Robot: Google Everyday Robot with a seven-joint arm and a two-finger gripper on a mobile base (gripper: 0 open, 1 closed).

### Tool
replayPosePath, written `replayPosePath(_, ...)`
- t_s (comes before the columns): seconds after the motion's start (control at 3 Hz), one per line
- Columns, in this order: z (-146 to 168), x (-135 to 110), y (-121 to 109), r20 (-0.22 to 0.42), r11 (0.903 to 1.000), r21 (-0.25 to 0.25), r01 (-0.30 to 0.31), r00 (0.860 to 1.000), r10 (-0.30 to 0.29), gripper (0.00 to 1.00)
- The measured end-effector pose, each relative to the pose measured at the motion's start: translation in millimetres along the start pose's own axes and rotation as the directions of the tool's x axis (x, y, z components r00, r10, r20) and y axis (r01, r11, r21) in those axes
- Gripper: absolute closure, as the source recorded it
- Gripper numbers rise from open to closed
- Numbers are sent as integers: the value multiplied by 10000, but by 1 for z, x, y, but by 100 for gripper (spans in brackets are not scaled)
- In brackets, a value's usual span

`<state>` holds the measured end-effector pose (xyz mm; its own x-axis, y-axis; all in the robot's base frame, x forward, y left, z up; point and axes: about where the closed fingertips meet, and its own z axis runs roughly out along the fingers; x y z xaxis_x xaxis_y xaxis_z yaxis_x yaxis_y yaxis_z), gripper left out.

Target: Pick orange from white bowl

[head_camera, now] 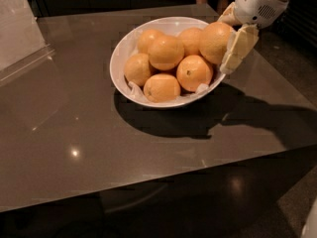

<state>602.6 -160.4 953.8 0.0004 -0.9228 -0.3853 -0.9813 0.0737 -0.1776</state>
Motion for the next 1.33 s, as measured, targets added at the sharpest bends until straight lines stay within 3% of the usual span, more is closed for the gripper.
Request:
replayPosePath(1.0,0,0,0,0,10000,1,0,10000,0,88)
replayPosePath(1.33,0,0,0,2,10000,2,0,10000,0,100)
